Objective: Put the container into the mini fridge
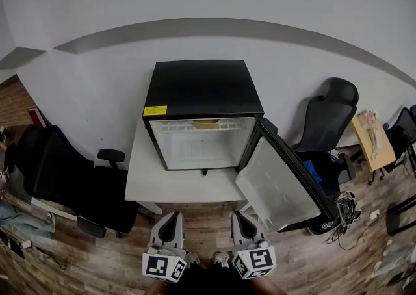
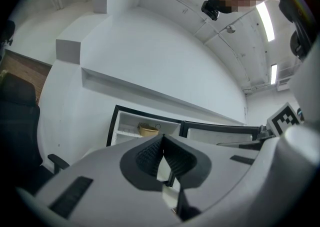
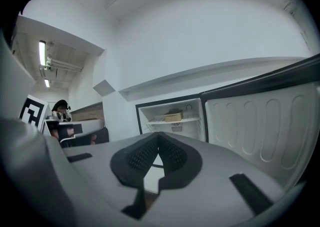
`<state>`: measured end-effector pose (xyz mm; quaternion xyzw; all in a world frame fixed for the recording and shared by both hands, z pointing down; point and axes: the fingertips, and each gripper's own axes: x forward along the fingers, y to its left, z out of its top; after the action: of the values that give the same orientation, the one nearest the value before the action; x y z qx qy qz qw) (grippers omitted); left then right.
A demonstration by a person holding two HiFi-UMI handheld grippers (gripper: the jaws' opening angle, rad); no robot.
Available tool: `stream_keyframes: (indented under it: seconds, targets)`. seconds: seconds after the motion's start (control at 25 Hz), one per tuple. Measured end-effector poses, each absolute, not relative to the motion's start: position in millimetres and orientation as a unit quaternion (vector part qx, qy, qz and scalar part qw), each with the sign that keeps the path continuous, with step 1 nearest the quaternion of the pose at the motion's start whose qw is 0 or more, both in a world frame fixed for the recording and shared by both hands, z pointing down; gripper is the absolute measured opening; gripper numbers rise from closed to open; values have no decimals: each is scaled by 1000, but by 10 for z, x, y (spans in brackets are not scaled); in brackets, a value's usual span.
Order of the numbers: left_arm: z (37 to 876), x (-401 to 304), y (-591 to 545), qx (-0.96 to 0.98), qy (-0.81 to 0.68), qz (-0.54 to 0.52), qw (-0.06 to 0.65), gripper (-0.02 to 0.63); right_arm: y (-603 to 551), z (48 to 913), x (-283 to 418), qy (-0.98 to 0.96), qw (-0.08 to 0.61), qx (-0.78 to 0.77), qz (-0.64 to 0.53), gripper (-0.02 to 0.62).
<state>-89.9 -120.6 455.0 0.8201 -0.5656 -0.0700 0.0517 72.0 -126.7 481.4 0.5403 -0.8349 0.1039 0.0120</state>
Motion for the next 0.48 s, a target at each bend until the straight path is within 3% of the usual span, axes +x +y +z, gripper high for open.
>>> stream_keyframes:
  seconds: [0.48]
  targets:
    - [4550,-891,-1266,818,-568,-71,50,8,-1325,4808,680,-841,11,532,96,14]
